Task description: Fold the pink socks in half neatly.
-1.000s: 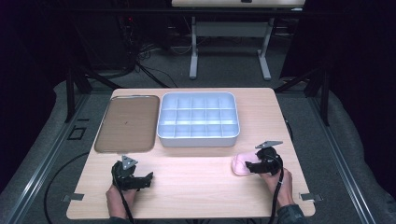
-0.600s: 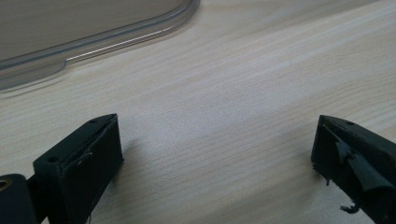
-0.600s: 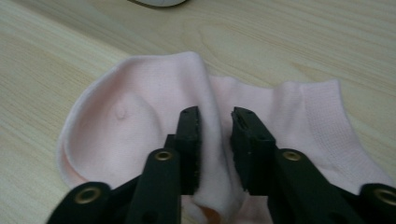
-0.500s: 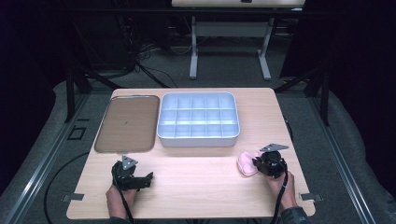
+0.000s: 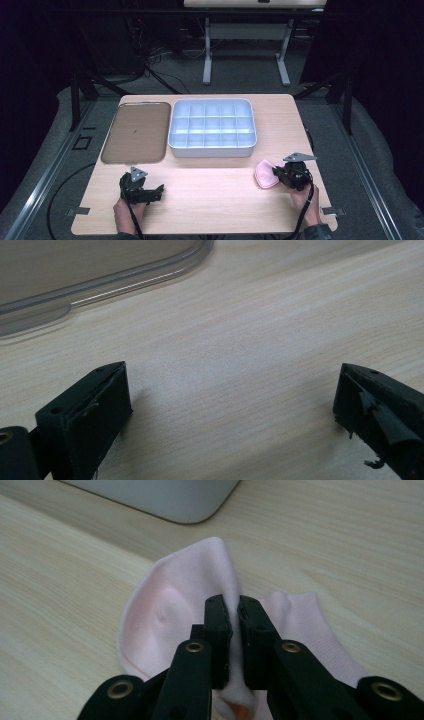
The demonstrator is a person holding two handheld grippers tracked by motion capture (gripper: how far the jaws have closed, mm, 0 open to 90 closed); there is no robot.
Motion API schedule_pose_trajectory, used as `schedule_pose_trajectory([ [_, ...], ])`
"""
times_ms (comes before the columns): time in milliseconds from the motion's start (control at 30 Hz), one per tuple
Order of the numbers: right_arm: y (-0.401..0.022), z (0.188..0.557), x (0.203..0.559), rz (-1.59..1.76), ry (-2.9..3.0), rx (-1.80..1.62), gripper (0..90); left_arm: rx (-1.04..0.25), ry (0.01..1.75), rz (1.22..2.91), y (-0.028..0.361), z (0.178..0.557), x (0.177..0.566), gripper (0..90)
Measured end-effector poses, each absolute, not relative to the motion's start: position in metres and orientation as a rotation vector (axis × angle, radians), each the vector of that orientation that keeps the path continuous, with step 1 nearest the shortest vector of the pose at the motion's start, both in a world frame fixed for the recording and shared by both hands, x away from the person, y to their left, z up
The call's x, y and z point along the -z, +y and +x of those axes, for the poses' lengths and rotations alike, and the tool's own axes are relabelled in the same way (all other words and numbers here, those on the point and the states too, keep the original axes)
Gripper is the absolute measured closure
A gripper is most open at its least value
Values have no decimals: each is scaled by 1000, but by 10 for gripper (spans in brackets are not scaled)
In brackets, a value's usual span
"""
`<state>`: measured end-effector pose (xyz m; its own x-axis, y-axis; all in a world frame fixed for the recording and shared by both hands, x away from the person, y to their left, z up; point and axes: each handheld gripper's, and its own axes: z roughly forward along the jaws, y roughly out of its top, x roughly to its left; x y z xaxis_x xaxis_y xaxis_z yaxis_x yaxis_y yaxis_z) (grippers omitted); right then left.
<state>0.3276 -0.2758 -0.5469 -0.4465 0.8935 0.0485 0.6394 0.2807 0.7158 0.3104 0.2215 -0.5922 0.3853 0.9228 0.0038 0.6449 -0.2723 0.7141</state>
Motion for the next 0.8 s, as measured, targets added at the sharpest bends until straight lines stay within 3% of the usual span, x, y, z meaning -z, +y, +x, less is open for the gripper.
schedule_pose_trajectory([
  [800, -232, 304, 497, 1245, 2217, -1107, 830, -567, 1341, 2016, 222, 310, 592, 19],
])
